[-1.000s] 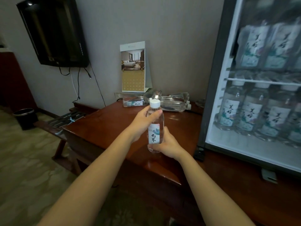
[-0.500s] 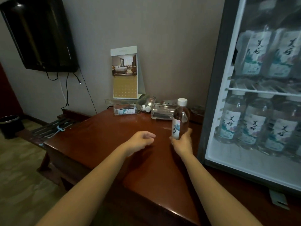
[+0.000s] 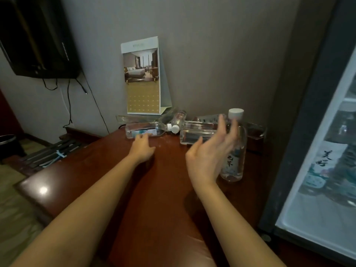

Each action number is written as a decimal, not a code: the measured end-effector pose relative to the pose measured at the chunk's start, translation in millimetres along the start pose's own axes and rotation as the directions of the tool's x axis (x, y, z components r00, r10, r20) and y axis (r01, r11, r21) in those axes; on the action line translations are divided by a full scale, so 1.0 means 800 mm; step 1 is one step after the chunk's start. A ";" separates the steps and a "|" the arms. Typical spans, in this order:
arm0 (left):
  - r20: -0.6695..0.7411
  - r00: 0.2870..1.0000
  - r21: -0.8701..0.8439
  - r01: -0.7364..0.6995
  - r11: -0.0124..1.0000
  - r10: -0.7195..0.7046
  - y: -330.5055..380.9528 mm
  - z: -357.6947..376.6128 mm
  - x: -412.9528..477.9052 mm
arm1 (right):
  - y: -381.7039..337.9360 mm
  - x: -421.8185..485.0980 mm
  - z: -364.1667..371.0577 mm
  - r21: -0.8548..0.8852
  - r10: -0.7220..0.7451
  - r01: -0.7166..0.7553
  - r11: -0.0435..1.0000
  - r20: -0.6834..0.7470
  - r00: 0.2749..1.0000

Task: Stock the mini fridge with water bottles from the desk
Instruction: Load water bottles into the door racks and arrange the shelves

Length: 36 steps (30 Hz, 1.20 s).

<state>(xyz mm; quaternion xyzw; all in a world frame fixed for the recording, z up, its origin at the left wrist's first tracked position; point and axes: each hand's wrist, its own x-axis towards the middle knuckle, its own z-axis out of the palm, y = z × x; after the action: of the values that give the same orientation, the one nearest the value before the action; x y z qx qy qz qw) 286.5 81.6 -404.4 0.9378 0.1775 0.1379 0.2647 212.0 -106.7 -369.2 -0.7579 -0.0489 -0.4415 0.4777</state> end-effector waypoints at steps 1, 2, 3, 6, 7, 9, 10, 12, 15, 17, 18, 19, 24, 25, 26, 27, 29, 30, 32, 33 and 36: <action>-0.033 0.999 0.023 0.005 1.000 -0.004 -0.005 -0.003 0.012 | -0.004 -0.001 0.009 0.014 -0.087 0.087 0.996 -0.010 0.996; -0.065 0.998 0.039 0.006 0.999 -0.004 -0.010 -0.005 0.026 | -0.005 -0.005 0.018 0.025 -0.154 0.154 0.988 0.015 0.988; -0.093 0.996 0.067 0.009 0.998 -0.003 -0.014 -0.006 0.038 | -0.006 -0.008 0.027 0.028 -0.203 0.201 0.979 0.082 0.976; -0.092 0.995 0.210 0.047 0.976 -0.029 -0.027 -0.011 0.073 | 0.004 -0.015 0.053 -0.077 -0.138 0.198 0.977 0.478 0.867; -0.070 0.996 0.257 0.068 0.964 -0.052 -0.031 -0.012 0.082 | 0.013 -0.015 0.062 -0.138 -0.063 0.178 0.974 0.593 0.803; -0.050 0.996 0.349 0.091 0.933 -0.079 -0.040 -0.011 0.099 | 0.031 -0.011 0.077 -0.272 0.105 0.158 0.949 0.747 0.656; -0.060 0.996 0.395 0.088 0.915 -0.070 -0.043 -0.010 0.106 | 0.038 -0.009 0.082 -0.338 0.175 0.186 0.922 0.796 0.580; -0.103 0.994 0.481 0.067 0.874 -0.019 -0.045 -0.013 0.118 | 0.047 -0.003 0.088 -0.414 0.249 0.283 0.866 0.845 0.474; -0.100 0.994 0.608 0.021 0.794 0.051 -0.037 -0.025 0.126 | 0.054 0.004 0.092 -0.420 0.251 0.338 0.842 0.860 0.444; -0.058 0.998 0.581 0.013 0.814 0.026 -0.034 -0.028 0.130 | 0.055 0.004 0.093 -0.417 0.248 0.363 0.833 0.869 0.428; -0.035 0.999 0.534 0.025 0.845 -0.008 -0.036 -0.027 0.130 | 0.055 0.003 0.092 -0.417 0.249 0.370 0.830 0.872 0.422; -0.017 0.999 0.488 0.042 0.872 -0.038 -0.038 -0.026 0.127 | 0.056 0.003 0.090 -0.414 0.249 0.374 0.830 0.875 0.416; -0.015 0.998 0.457 0.064 0.887 -0.064 -0.040 -0.033 0.086 | 0.057 0.008 0.085 -0.396 0.265 0.328 0.858 0.887 0.377; 0.003 0.998 0.447 0.054 0.893 -0.062 -0.039 -0.039 0.072 | 0.054 0.008 0.083 -0.400 0.272 0.328 0.856 0.887 0.373; 0.020 0.999 0.438 0.033 0.899 -0.047 -0.039 -0.046 0.055 | 0.049 0.008 0.080 -0.409 0.282 0.331 0.850 0.886 0.369; 0.029 0.999 0.430 0.009 0.903 -0.023 -0.040 -0.052 0.036 | 0.043 0.008 0.075 -0.419 0.296 0.331 0.846 0.884 0.362; 0.025 1.000 0.395 -0.019 0.918 0.010 -0.042 -0.060 -0.008 | 0.030 0.008 0.065 -0.429 0.322 0.289 0.855 0.879 0.352; 0.015 1.000 0.370 -0.019 0.929 0.015 -0.043 -0.064 -0.030 | 0.024 0.008 0.058 -0.421 0.320 0.252 0.871 0.877 0.358; 0.021 1.000 0.224 0.008 0.975 -0.013 -0.042 -0.072 -0.074 | 0.010 0.000 0.041 -0.342 0.269 0.171 0.924 0.899 0.346; 0.051 0.998 0.046 0.034 0.998 -0.036 -0.041 -0.075 -0.096 | 0.002 -0.007 0.029 -0.288 0.233 0.134 0.948 0.918 0.322; 0.188 0.982 -0.503 0.106 0.857 -0.011 -0.026 -0.082 -0.173 | -0.017 -0.044 -0.011 -0.165 0.187 -0.118 0.979 0.959 0.211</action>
<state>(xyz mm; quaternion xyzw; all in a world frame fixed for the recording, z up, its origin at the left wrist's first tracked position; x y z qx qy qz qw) 133.7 71.7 -384.9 0.8366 0.1387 0.0875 0.5227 178.6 -94.0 -384.1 -0.8814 -0.2479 0.1722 0.3634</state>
